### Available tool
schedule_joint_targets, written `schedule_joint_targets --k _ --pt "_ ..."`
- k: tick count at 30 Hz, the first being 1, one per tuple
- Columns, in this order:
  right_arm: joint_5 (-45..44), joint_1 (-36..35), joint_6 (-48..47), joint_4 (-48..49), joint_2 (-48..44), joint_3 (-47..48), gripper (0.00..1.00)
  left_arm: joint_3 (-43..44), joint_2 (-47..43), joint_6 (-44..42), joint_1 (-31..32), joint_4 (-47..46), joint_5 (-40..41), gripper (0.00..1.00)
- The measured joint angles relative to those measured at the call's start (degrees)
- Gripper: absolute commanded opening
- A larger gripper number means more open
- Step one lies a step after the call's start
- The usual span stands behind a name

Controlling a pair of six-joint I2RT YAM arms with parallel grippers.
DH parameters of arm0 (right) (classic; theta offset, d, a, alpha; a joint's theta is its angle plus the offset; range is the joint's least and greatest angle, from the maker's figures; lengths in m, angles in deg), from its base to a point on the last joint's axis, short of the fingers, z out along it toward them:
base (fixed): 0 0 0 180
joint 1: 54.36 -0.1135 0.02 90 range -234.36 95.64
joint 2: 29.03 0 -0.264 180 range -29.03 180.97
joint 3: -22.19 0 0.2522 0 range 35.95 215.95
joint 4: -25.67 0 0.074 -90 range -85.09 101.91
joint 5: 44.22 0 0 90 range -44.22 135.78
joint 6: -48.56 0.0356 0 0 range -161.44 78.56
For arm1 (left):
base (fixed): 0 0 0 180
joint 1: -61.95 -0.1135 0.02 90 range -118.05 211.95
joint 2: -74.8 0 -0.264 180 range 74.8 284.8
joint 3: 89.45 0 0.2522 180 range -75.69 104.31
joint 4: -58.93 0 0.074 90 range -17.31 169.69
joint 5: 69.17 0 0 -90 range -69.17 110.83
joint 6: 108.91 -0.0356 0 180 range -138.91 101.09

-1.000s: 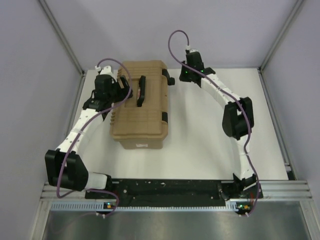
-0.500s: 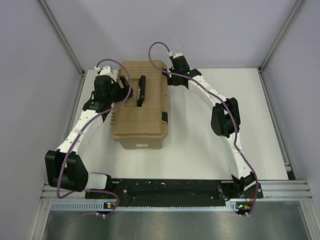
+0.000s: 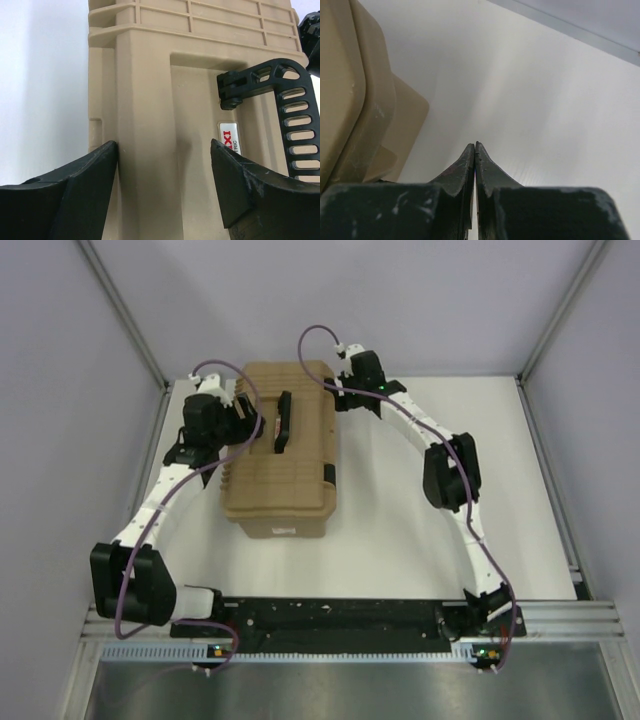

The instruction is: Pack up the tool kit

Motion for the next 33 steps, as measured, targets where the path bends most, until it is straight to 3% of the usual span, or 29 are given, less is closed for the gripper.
schedule_joint_targets --k 4,15,20,26,30,31,33 --pt "5.5 1.1 0.5 3.5 0.0 -1.4 0.0 -1.5 0.2 -0.1 -0.7 -2.3 -2.0 0.73" --pt "10.5 1.7 3.3 8.9 2.2 -2.3 0.0 -3.6 1.6 0.3 -0.7 -9.0 -2.2 0.68" --pt "13.5 1.5 9.9 12.1 4.1 -2.3 0.0 -3.8 2.5 0.9 -0.7 -11.4 -2.7 0.67" --pt "12.9 1.4 16.4 13.2 4.2 -3.1 0.0 -3.8 2.8 2.7 -0.7 -12.5 -3.0 0.74" --pt "11.5 1.2 21.1 13.3 0.0 -10.9 0.0 -0.7 3.1 3.8 0.2 -9.0 -1.5 0.84" --pt "11.2 1.4 22.3 13.0 -1.8 -14.0 0.02 0.5 3.5 4.0 0.8 -7.5 -0.8 0.86" --pt "10.3 1.9 23.9 11.7 -6.0 -19.9 0.26 3.3 4.2 4.3 2.0 -3.7 0.4 0.9"
